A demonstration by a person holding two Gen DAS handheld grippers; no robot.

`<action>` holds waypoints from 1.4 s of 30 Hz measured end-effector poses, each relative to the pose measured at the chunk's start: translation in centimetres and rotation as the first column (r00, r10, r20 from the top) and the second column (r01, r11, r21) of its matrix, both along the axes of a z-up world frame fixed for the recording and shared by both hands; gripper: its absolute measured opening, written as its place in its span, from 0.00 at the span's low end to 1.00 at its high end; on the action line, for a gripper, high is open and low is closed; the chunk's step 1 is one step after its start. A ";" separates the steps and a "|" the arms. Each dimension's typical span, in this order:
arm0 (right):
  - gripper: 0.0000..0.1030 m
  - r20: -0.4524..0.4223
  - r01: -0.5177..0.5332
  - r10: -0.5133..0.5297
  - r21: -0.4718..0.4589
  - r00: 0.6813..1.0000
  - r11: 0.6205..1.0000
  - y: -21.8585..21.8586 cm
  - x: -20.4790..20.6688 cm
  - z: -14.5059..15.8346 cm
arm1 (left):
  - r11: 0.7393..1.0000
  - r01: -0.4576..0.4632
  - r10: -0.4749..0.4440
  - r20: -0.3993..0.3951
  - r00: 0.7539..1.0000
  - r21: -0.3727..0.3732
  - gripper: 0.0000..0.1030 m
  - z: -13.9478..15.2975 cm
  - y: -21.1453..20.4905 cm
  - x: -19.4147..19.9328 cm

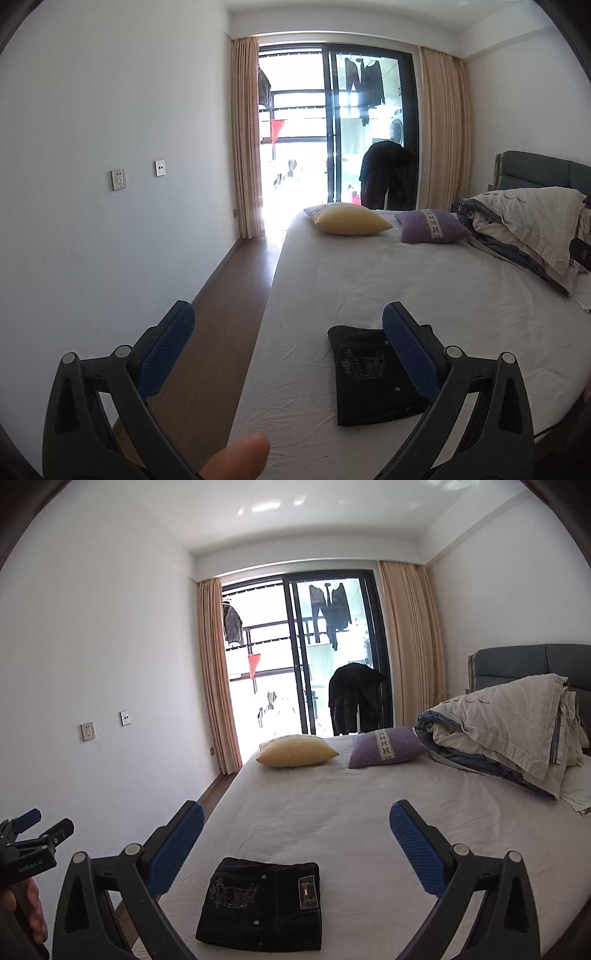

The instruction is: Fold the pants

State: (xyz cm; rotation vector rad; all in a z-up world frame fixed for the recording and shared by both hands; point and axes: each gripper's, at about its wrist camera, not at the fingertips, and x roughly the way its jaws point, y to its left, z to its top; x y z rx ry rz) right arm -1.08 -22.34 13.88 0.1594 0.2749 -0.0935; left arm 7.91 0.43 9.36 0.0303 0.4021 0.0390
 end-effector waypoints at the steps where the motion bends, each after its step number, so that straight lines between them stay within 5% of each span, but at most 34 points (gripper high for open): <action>1: 1.00 -0.053 0.025 -0.024 0.016 0.998 1.000 0.0 -0.2 -0.5 | 1.000 -0.005 0.005 -0.028 1.000 0.001 1.00 -0.2 -0.1 -0.8; 6: 1.00 -0.259 0.100 -0.059 0.151 0.964 0.983 -0.5 -1.3 -4.5 | 1.000 0.010 -0.011 -0.189 0.982 -0.007 1.00 -3.1 -1.9 -2.6; 12: 1.00 -0.318 0.096 -0.079 0.040 0.945 0.995 1.8 -2.5 -5.4 | 1.000 -0.011 0.002 -0.321 0.947 -0.028 1.00 -6.0 -3.5 -1.8; 42: 1.00 -0.446 0.031 -0.038 -0.024 0.894 0.999 6.9 -1.5 -8.3 | 1.000 -0.005 -0.001 -0.357 0.934 -0.016 1.00 -8.4 -3.5 0.9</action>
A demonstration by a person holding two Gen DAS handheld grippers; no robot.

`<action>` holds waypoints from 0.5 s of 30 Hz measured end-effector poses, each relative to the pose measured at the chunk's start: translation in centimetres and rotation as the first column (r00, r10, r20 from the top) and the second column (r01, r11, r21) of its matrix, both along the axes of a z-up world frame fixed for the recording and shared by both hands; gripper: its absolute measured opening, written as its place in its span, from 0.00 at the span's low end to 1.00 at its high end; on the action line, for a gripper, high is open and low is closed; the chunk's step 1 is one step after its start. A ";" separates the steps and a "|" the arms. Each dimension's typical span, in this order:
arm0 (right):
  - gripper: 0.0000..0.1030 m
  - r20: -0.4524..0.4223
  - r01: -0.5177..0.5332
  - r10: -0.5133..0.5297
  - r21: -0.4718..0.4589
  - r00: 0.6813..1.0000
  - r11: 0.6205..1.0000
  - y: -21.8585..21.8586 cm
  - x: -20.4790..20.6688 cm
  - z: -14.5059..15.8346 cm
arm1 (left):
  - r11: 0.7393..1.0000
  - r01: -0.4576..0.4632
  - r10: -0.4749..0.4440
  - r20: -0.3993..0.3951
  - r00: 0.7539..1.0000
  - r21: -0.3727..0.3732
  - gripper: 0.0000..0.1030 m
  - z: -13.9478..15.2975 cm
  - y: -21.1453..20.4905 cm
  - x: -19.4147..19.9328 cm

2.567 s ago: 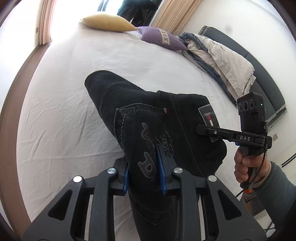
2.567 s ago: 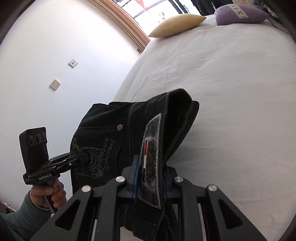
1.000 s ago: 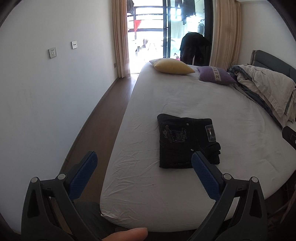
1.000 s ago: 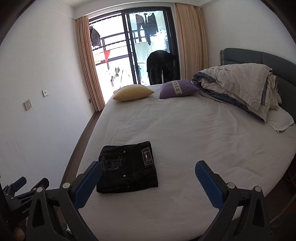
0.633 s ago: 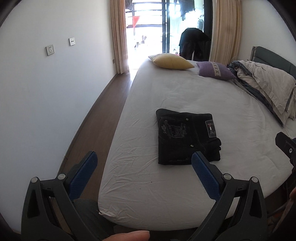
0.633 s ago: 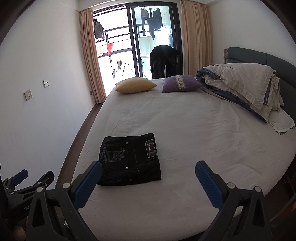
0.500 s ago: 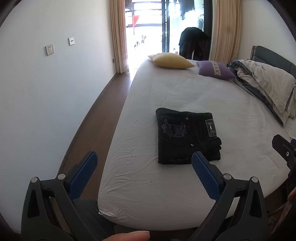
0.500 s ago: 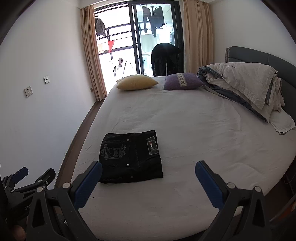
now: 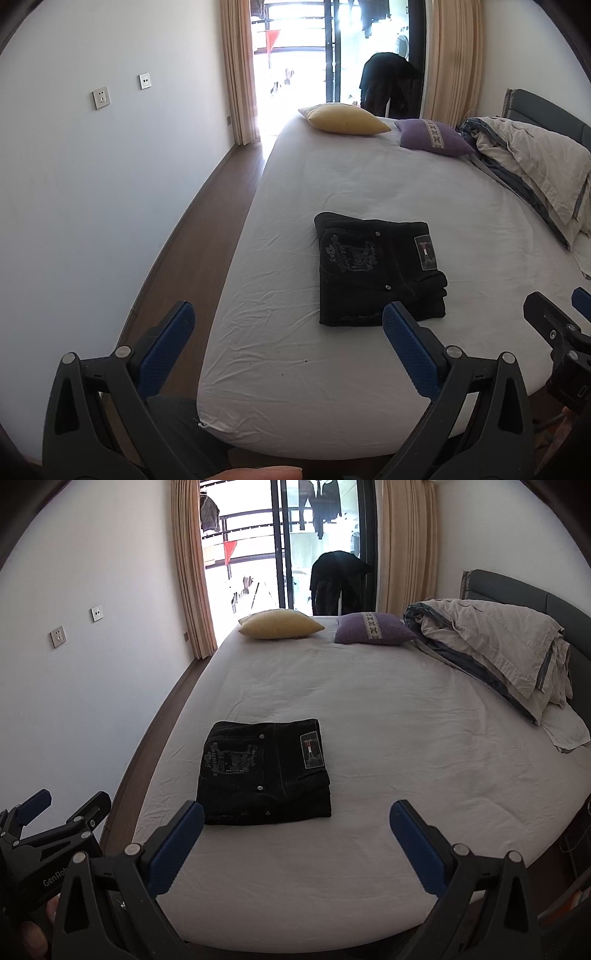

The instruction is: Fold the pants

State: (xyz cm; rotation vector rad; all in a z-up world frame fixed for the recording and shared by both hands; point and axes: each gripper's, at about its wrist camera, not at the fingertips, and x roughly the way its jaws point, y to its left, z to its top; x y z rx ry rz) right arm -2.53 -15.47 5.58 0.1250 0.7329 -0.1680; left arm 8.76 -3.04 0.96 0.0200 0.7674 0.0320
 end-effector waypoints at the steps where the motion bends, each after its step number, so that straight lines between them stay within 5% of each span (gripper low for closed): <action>1: 1.00 -0.002 0.001 -0.001 -0.003 1.000 1.000 0.0 0.0 0.0 | 1.000 0.000 0.000 0.001 1.000 0.003 1.00 0.0 0.0 0.0; 15: 1.00 -0.010 0.004 -0.004 -0.024 1.000 1.000 0.5 0.0 0.0 | 1.000 -0.001 0.001 0.003 1.000 0.023 1.00 -0.4 -0.6 0.0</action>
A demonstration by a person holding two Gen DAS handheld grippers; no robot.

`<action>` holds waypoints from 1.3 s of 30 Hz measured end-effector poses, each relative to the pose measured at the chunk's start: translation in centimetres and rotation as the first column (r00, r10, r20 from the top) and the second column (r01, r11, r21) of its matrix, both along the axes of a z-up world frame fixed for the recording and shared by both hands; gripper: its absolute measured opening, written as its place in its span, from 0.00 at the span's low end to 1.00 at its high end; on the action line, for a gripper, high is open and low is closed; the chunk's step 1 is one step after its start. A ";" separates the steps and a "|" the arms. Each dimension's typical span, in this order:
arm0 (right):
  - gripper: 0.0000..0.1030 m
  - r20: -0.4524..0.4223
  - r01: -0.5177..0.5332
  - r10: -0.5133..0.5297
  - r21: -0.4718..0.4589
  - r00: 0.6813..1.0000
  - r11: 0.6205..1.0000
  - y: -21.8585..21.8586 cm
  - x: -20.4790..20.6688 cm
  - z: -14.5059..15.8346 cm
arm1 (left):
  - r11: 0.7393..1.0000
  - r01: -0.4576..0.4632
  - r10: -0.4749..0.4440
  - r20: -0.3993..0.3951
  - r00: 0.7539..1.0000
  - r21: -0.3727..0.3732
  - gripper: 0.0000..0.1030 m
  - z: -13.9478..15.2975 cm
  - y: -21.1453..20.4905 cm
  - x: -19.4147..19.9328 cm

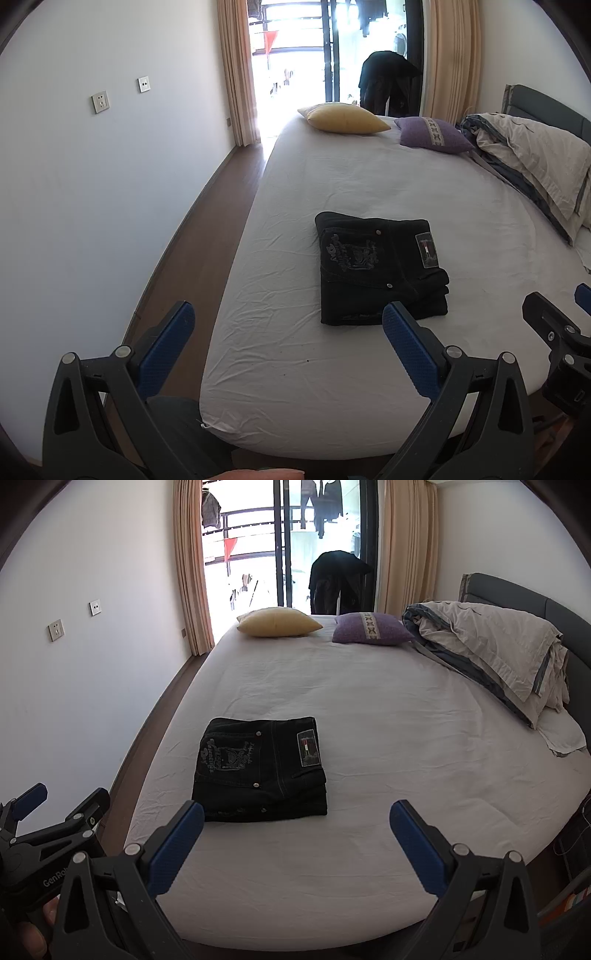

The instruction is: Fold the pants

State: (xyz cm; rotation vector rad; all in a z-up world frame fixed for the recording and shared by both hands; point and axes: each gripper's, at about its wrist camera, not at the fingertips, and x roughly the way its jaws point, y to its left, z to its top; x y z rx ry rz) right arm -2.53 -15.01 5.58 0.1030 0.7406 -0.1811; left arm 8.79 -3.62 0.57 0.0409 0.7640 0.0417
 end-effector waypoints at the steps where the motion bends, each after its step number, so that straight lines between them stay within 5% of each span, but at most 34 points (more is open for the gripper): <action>1: 1.00 0.001 0.000 0.000 0.001 1.000 1.000 0.0 0.0 0.0 | 1.000 0.000 0.000 0.000 1.000 0.000 1.00 0.0 0.0 0.0; 39: 1.00 -0.004 -0.001 0.000 -0.012 1.000 1.000 0.1 -0.1 -0.1 | 0.999 0.006 -0.006 0.003 1.000 0.036 1.00 -0.8 -0.6 -0.1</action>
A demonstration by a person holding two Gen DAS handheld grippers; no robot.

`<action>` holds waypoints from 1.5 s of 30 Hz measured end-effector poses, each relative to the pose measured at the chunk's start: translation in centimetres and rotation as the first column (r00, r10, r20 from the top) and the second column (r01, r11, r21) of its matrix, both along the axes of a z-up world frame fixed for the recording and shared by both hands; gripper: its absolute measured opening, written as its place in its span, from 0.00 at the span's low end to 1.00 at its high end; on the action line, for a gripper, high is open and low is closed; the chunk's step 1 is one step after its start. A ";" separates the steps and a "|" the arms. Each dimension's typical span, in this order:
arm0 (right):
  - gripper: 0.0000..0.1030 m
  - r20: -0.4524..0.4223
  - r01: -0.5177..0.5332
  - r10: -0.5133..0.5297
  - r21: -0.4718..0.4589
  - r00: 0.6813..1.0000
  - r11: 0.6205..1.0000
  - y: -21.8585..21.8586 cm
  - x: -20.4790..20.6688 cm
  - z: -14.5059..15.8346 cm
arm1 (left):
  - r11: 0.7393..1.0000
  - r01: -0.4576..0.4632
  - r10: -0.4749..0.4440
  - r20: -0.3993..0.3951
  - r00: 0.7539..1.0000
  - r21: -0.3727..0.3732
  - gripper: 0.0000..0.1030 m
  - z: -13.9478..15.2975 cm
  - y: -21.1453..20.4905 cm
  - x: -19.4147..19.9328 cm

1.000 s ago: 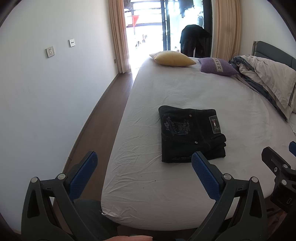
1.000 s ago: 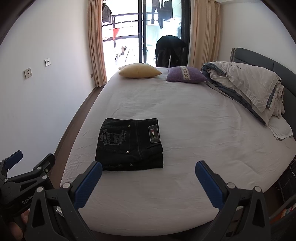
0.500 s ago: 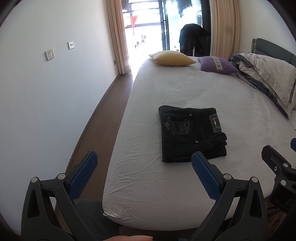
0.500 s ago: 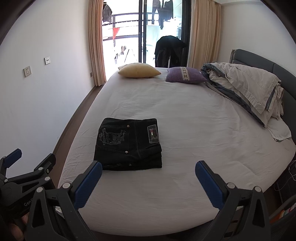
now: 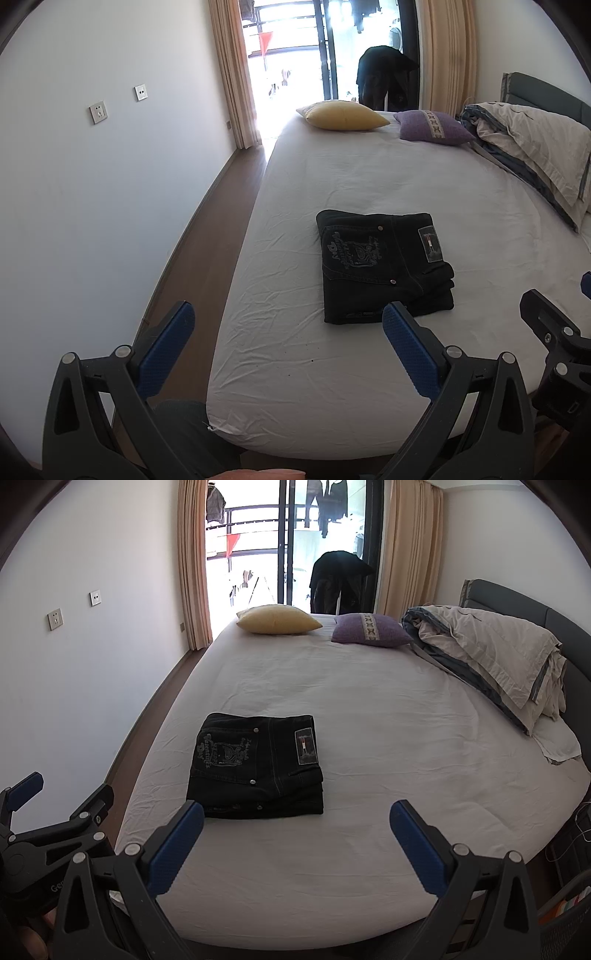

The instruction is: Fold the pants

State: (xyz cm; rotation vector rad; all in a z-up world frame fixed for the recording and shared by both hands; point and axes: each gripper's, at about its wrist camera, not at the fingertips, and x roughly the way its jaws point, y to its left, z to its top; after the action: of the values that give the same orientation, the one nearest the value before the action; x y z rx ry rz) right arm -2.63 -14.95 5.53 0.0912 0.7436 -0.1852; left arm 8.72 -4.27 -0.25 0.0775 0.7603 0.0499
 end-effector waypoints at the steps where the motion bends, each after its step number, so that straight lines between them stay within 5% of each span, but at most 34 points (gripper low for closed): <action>1: 1.00 0.000 0.000 0.000 0.000 1.000 1.000 0.0 0.1 0.0 | 1.000 0.000 0.000 0.000 1.000 0.000 1.00 0.0 0.0 0.0; 45: 1.00 -0.004 -0.006 0.006 -0.006 1.000 1.000 -0.1 0.2 -0.1 | 1.000 0.012 -0.012 -0.006 1.000 0.017 1.00 -0.1 0.4 0.6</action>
State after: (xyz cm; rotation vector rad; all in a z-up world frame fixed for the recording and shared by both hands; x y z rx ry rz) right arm -2.43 -15.00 5.42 0.0827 0.7470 -0.1817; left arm 9.30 -3.91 -0.39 0.0983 0.7650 0.0451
